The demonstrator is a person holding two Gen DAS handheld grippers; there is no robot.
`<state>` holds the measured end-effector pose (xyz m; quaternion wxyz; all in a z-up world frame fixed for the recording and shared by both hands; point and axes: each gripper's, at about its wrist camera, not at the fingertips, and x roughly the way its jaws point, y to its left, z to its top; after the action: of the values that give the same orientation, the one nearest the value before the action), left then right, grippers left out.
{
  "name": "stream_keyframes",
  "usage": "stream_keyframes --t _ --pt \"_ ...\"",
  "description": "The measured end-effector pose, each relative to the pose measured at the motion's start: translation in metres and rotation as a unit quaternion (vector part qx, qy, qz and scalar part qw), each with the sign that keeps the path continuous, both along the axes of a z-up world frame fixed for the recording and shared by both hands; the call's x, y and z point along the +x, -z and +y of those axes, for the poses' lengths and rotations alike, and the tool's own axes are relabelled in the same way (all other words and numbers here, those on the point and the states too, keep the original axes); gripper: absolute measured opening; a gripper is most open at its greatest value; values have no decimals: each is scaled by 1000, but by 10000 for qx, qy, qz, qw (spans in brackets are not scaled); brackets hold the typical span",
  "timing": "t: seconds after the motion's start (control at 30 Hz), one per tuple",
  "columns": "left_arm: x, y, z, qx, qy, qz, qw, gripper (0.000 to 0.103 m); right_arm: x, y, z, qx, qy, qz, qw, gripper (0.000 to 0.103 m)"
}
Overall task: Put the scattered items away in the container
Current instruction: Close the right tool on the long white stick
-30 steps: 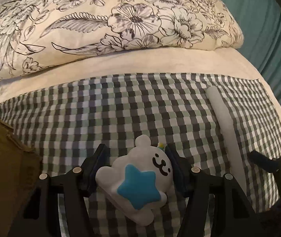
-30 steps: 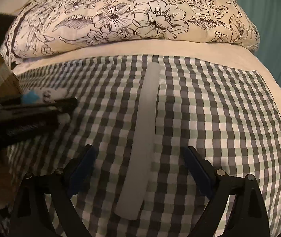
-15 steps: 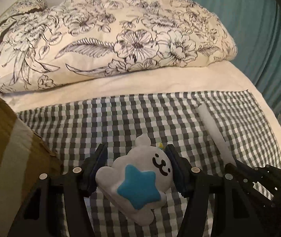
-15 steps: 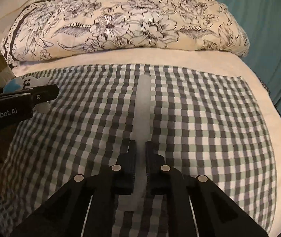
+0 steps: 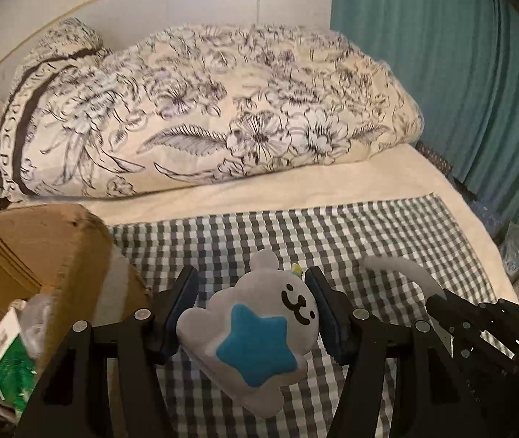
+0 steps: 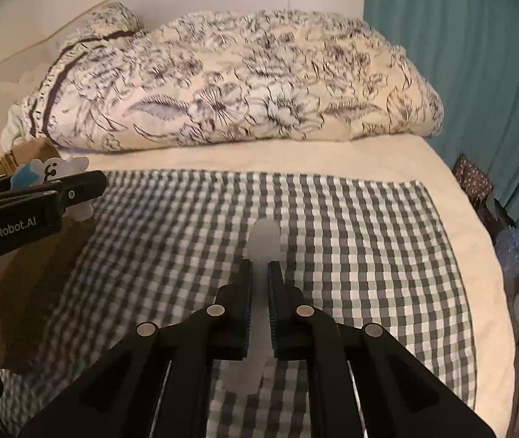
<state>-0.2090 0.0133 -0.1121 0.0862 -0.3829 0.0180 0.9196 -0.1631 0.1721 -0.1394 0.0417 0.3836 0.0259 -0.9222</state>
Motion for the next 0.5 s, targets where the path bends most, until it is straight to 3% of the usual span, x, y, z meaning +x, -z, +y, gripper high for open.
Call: stream_keyframes --t 0.5 --pt "47 -55 -23 47 -95 487 9988 62 43 -67 -14 23 -37 659 9978 8"
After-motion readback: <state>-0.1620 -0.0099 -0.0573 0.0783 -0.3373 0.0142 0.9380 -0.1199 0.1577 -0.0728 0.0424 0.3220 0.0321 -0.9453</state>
